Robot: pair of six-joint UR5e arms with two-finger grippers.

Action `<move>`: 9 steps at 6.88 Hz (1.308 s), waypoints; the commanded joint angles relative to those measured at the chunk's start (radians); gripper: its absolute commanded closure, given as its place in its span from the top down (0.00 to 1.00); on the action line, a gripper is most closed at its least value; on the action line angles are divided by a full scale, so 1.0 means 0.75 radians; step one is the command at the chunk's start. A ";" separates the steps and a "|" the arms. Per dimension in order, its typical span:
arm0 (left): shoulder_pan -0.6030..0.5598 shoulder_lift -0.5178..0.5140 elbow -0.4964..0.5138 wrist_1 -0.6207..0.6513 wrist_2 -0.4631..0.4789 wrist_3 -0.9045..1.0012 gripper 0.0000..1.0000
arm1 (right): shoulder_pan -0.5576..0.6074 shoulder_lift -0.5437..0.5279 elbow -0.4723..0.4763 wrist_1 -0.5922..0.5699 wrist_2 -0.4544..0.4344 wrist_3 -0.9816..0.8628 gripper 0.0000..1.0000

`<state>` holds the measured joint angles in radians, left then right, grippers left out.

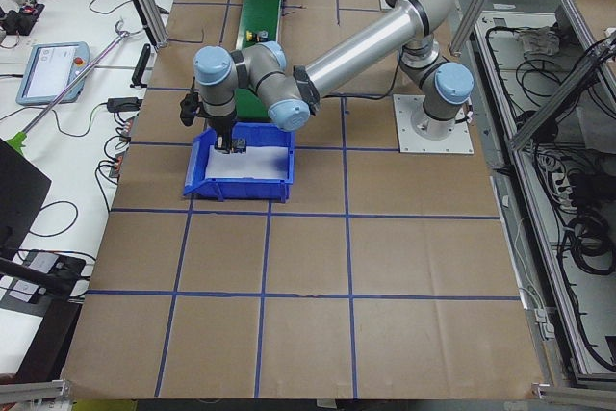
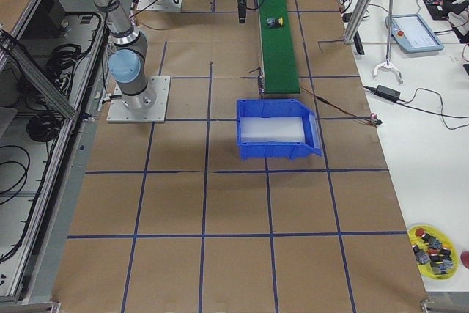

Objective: Transport two buttons from left to right
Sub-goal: 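Carry the red button with the left gripper onto the conveyor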

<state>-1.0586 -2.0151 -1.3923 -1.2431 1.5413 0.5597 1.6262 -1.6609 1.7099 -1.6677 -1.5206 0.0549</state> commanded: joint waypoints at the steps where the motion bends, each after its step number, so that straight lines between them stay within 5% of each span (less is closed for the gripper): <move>1: -0.020 0.066 -0.001 -0.071 -0.006 -0.020 0.10 | 0.000 0.000 -0.001 0.000 0.001 0.000 1.00; 6: -0.365 0.110 -0.031 -0.095 -0.012 -0.455 0.10 | -0.002 0.002 0.005 0.000 0.001 0.000 1.00; 9: -0.505 0.051 -0.149 0.033 -0.002 -0.734 0.10 | -0.002 0.002 0.011 0.000 0.001 0.000 1.00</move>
<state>-1.4117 -1.9599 -1.4589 -1.2707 1.5403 0.0715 1.6245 -1.6599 1.7163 -1.6674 -1.5202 0.0549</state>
